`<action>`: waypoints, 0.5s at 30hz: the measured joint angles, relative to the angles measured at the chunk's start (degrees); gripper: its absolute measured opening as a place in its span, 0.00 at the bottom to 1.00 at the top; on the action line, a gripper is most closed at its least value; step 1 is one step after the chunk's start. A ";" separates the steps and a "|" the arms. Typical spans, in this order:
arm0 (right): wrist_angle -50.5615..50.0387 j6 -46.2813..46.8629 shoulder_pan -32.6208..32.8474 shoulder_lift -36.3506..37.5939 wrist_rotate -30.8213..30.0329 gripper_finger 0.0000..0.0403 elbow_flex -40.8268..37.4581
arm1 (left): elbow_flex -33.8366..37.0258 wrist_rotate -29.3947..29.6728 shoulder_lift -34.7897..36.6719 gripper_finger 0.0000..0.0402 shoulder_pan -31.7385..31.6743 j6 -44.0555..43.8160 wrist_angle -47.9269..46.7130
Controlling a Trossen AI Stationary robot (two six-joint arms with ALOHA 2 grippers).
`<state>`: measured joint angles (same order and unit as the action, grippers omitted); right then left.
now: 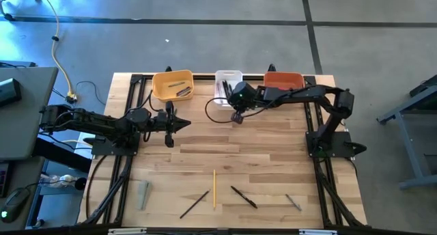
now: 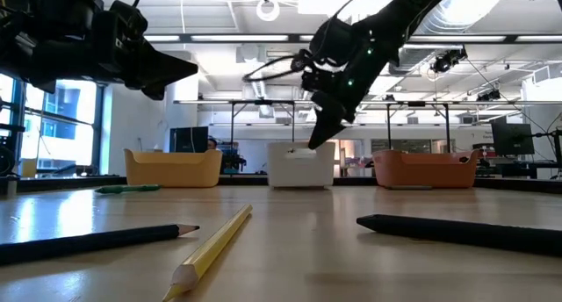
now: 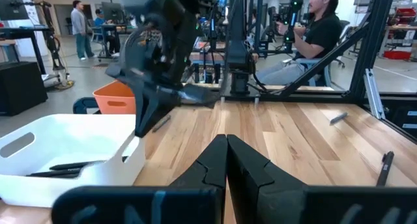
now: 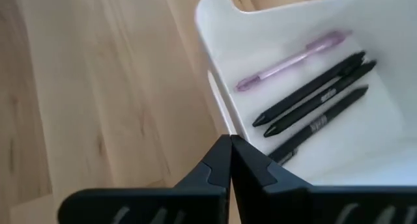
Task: Sort crayons/erasers/pens/pencils in bins
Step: Adjust the white bin, then put the blue pencil into the orange bin
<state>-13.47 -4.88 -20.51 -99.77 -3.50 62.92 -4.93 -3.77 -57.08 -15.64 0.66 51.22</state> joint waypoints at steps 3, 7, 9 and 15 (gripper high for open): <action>0.31 -1.51 1.13 1.82 -0.18 0.00 0.00 | 0.00 0.00 0.00 0.00 0.00 -0.02 -0.27; 6.01 -2.86 3.93 4.75 -0.53 0.00 -2.51 | 0.00 -0.02 0.00 0.00 0.00 -0.02 -0.48; 12.68 -3.09 5.29 6.16 -0.27 0.00 -5.99 | 0.00 -0.04 0.00 0.00 0.00 -0.09 -0.61; 31.46 -2.00 7.86 10.04 -0.31 0.00 -17.99 | 0.00 -0.07 0.00 0.00 0.04 -1.50 -1.00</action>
<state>17.99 -6.88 -12.66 -89.72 -3.81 44.93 -4.93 -3.84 -57.08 -15.60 -0.84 50.21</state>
